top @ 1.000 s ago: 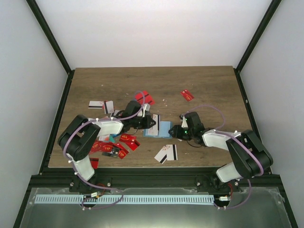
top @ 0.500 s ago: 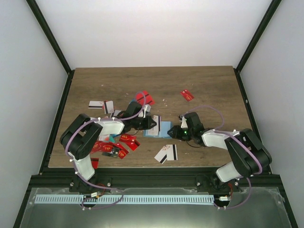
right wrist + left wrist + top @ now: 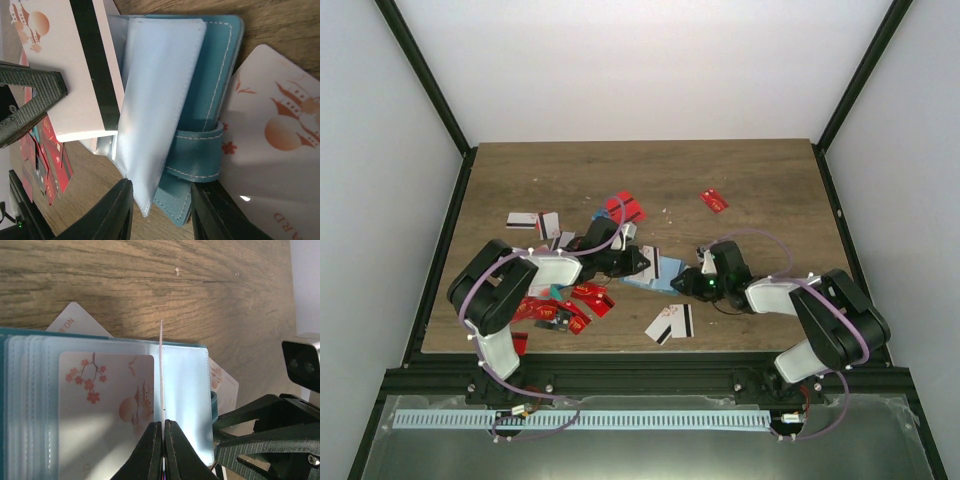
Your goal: Put the credit cards into the card holder
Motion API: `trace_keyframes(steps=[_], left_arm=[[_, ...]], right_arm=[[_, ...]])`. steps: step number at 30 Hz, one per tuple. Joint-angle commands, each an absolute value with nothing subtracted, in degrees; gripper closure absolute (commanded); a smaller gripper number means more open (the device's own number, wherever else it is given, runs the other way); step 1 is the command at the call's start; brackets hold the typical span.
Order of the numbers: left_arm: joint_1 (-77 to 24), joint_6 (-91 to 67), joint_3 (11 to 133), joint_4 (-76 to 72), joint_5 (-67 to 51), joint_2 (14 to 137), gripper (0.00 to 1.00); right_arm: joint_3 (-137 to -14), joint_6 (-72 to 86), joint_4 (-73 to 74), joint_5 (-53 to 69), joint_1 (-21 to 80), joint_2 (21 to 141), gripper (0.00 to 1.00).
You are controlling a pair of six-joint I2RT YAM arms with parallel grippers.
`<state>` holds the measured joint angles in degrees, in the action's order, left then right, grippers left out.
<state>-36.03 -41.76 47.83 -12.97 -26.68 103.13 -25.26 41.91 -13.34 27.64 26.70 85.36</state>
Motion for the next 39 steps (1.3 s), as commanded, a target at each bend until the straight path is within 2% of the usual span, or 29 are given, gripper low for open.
trace_keyframes(steps=[1, 31, 39], left_arm=[[-36.54, -42.59, 46.6, -13.98, -28.55, 102.83, 0.96], [-36.13, -37.23, 54.17, -0.33, -37.37, 109.36, 0.96], [-35.13, -39.36, 55.1, 3.19, -32.99, 108.5, 0.96]], right_arm=[[-23.4, 43.89, -14.6, 29.28, 26.37, 85.87, 0.66], [-23.63, 45.44, -13.8, 28.06, 26.37, 86.14, 0.67], [-23.89, 46.23, -13.46, 27.66, 26.37, 86.35, 0.67]])
